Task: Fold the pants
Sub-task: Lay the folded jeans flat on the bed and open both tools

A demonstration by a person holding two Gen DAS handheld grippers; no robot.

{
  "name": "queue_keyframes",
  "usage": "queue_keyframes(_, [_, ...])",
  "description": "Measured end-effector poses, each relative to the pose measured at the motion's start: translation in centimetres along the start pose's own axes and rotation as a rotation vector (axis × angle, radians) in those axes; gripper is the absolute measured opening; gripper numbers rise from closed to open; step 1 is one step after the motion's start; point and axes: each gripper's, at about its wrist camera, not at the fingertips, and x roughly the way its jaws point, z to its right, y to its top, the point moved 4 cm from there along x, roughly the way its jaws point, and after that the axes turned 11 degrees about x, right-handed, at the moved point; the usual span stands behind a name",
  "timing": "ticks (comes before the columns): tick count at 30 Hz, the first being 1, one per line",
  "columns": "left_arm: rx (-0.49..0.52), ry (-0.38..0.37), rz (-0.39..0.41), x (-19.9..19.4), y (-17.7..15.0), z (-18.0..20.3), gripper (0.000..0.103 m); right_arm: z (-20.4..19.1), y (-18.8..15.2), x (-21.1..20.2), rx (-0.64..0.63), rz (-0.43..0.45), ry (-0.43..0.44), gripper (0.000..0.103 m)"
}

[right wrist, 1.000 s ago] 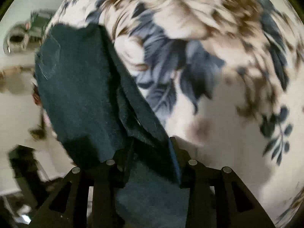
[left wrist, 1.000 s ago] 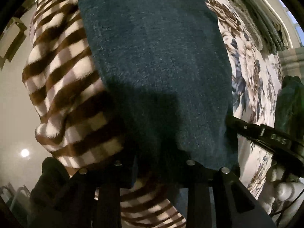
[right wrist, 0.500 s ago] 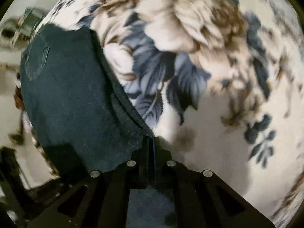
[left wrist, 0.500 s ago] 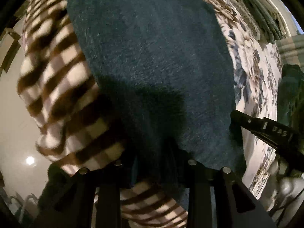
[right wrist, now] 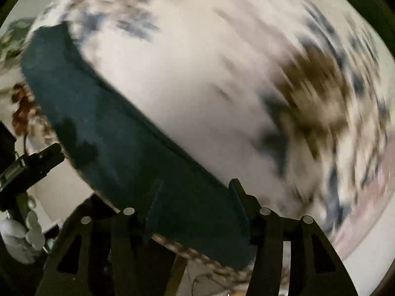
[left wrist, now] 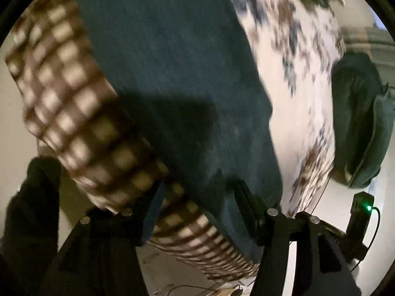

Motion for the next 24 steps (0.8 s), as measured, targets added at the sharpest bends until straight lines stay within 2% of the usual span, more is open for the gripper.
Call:
queue_keyframes(4, [0.063, 0.04, -0.041, 3.9, -1.5, 2.5, 0.054, 5.6, -2.4, 2.0, 0.097, 0.008, -0.022, 0.056])
queue_keyframes(7, [0.131, 0.089, -0.009, 4.8, -1.9, 3.2, 0.028, 7.6, -3.4, 3.7, 0.105, 0.001, -0.032, 0.056])
queue_keyframes(8, [0.16, 0.113, -0.001, 4.8, -2.0, 3.2, 0.023, 7.5, -3.6, 4.4, 0.091, 0.0, -0.031, 0.054])
queue_keyframes(9, [0.178, 0.117, 0.001, 4.9, -2.1, 3.0, 0.023, 7.4, -3.9, 5.0, 0.076, 0.005, -0.039, 0.05])
queue_keyframes(10, [0.194, 0.116, -0.002, 5.0, -2.1, 2.8, 0.023, 7.2, -4.1, 5.5, 0.055, 0.023, -0.06, 0.024])
queue_keyframes(11, [0.213, 0.114, -0.006, 5.0, -2.1, 2.6, 0.024, 7.2, -4.3, 5.9, 0.04, 0.045, -0.106, 0.009])
queue_keyframes(13, [0.261, 0.114, -0.027, 4.8, -2.2, 2.3, 0.026, 8.8, -4.5, 5.9, 0.12, 0.087, -0.157, 0.008])
queue_keyframes(14, [0.263, 0.116, -0.04, 4.5, -2.1, 2.2, 0.026, 9.4, -4.7, 6.0, 0.159, 0.093, -0.152, 0.008])
queue_keyframes(16, [0.259, 0.126, -0.056, 3.8, -2.0, 2.4, 0.026, 11.1, -5.4, 5.3, 0.26, 0.109, -0.08, 0.008])
queue_keyframes(18, [0.272, 0.132, -0.051, 2.6, -2.1, 3.3, 0.026, 12.6, -6.9, 3.8, 0.366, 0.133, -0.007, 0.015])
queue_keyframes(19, [0.285, 0.133, -0.04, 2.2, -2.2, 3.6, 0.03, 13.1, -8.1, 2.9, 0.425, 0.146, 0.03, 0.03])
queue_keyframes(20, [0.31, 0.163, -0.032, 1.6, -2.1, 4.1, 0.049, 13.7, -9.4, 2.1, 0.485, 0.159, 0.059, 0.046])
queue_keyframes(21, [0.337, 0.19, -0.031, 1.2, -2.1, 4.5, 0.061, 14.2, -10.9, 1.4, 0.551, 0.177, 0.091, 0.05])
queue_keyframes(22, [0.357, 0.213, -0.023, 0.9, -2.0, 4.7, 0.08, 14.8, -12.7, 0.7, 0.629, 0.197, 0.142, 0.053])
queue_keyframes(23, [0.369, 0.232, -0.012, 0.5, -1.9, 4.6, 0.085, 15.4, -14.6, 0.4, 0.704, 0.204, 0.175, 0.053])
queue_keyframes(24, [0.39, 0.265, 0.004, 0.2, -1.8, 4.8, 0.085, 16.1, -16.2, 0.6, 0.778, 0.202, 0.203, 0.054])
